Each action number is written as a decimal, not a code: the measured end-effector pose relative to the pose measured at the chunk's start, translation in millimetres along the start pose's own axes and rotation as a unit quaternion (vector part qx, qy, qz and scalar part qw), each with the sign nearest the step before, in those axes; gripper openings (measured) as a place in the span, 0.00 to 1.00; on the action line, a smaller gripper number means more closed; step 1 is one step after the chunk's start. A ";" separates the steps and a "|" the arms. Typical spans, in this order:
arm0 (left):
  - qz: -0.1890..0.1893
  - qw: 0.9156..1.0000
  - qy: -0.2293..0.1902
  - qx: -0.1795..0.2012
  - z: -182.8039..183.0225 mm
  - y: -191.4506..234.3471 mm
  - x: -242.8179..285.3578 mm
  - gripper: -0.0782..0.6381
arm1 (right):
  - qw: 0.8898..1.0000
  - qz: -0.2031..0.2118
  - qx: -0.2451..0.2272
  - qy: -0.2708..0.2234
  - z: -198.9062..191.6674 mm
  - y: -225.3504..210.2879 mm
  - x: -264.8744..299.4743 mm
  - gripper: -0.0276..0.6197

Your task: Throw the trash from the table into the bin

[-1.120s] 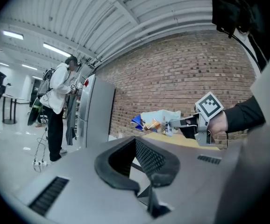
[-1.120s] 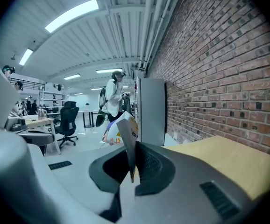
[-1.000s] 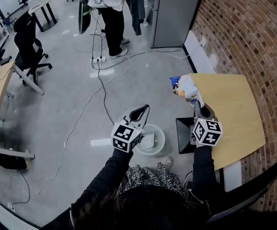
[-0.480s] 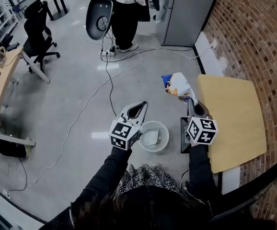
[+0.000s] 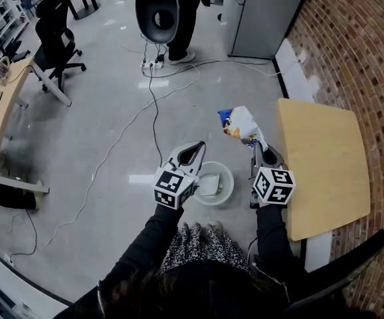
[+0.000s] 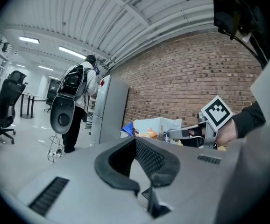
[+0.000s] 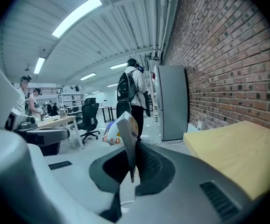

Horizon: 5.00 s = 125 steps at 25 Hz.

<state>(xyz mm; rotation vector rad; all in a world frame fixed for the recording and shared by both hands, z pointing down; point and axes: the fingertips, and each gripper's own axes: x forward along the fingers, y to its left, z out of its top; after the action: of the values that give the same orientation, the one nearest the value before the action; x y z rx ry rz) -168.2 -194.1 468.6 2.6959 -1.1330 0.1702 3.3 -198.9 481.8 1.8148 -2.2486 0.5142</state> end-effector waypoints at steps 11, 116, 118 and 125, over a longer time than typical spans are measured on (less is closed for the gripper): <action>0.011 1.000 0.027 -0.010 -35.7 -10.0 8.1 0.12 | 0.999 0.025 0.006 0.046 -56.7 -7.9 12.1 0.06; 0.030 0.999 0.018 0.011 -15.2 -12.7 35.6 0.12 | 0.994 0.103 0.007 0.026 -35.9 9.1 34.0 0.06; 0.035 0.999 0.021 0.017 -4.3 -15.7 31.6 0.12 | 0.994 0.104 0.014 0.017 -19.5 9.9 24.9 0.06; 0.088 0.995 0.047 0.005 21.5 1.6 20.0 0.12 | 0.994 0.103 0.004 -0.026 36.8 15.7 7.0 0.06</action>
<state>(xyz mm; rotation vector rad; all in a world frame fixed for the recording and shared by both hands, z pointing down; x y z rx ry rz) -154.9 -214.1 451.7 2.5651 -1.3430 0.3284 -11.4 -216.8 448.4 1.6258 -2.4875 0.5161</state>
